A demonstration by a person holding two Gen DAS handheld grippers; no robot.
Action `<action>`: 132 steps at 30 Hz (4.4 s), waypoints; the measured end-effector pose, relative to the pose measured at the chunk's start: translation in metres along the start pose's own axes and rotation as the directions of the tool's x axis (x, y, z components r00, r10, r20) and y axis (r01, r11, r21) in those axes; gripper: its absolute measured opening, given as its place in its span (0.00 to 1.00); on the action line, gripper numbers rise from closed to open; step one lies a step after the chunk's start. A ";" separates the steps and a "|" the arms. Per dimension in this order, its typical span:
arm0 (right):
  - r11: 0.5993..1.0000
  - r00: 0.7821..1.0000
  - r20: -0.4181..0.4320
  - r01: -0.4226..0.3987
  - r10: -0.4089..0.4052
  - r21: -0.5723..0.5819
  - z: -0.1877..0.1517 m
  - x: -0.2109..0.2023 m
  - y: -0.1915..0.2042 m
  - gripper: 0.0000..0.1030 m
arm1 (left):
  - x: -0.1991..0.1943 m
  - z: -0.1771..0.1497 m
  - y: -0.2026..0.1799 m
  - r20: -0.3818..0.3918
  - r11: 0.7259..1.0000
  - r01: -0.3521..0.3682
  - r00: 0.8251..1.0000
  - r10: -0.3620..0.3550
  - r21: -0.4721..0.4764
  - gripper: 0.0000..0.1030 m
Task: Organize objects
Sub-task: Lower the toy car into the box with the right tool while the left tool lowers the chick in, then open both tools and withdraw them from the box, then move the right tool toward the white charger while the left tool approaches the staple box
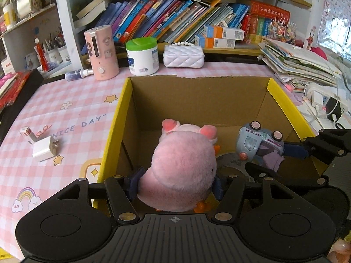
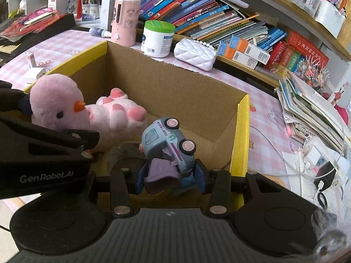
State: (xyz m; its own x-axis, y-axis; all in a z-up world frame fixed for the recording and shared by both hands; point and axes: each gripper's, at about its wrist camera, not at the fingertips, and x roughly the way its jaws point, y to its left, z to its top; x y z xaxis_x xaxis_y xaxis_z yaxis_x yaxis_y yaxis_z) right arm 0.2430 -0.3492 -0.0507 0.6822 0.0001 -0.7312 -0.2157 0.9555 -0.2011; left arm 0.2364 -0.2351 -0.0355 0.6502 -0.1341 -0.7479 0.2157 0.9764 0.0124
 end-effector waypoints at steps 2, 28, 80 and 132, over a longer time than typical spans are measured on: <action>1.000 1.000 0.002 0.004 -0.004 -0.001 0.000 0.001 0.001 0.41 | -0.001 0.000 0.001 0.000 1.000 -0.003 1.000 0.003 -0.003 0.63; 0.963 0.978 0.202 0.001 -0.057 0.269 -0.013 -0.106 0.017 0.60 | -0.117 -0.026 0.028 0.300 0.999 0.025 0.954 -0.016 -0.023 0.90; 0.966 0.991 0.119 -0.090 0.062 0.242 -0.049 -0.188 0.323 0.71 | -0.217 -0.194 0.263 0.167 0.973 -0.073 0.980 0.111 -0.218 0.95; 0.963 0.976 0.043 -0.218 0.214 0.159 0.133 0.039 0.291 0.70 | -0.019 -0.017 0.331 0.013 0.936 -0.226 0.971 0.238 -0.269 0.95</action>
State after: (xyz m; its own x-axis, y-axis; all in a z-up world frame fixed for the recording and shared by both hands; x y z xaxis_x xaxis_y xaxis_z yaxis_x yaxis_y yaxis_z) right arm 0.2999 -0.0319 -0.0505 0.6494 0.2169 -0.7288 -0.2455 0.9669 0.0690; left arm 0.2834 0.0930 -0.0287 0.6922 0.0999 -0.7148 -0.1407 0.9901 0.0022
